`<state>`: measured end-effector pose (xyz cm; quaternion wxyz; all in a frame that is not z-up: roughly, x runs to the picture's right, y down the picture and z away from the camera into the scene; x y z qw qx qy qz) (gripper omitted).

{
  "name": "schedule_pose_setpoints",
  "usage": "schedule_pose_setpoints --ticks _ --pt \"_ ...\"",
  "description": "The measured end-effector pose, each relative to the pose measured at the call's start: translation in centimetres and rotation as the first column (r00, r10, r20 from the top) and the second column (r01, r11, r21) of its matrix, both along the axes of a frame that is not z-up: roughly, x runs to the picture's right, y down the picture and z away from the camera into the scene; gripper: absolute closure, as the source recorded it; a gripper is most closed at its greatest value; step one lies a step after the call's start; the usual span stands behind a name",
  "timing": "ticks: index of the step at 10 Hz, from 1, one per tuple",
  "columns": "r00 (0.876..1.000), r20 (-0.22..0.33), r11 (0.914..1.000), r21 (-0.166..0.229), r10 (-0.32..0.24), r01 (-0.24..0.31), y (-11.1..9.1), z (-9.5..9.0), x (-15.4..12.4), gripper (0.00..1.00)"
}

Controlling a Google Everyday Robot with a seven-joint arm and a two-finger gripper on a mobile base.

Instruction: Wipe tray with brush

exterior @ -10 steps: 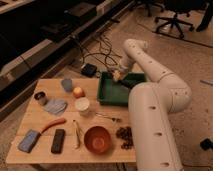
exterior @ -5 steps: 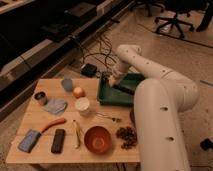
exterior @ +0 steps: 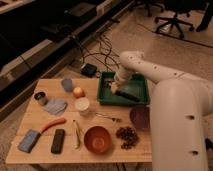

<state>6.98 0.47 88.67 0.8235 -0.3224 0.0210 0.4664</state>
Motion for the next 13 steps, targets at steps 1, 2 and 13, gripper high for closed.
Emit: schedule_pose_setpoints --ticks 1,2,13 --pt "1.0 -0.002 1.0 0.005 -0.001 0.001 0.9 -0.9 0.2 1.0" --pt "1.0 -0.012 1.0 0.009 0.003 -0.003 1.4 -1.3 1.1 1.0" --pt "0.972 -0.114 0.9754 -0.061 0.204 -0.212 0.4 -1.9 11.5 1.0"
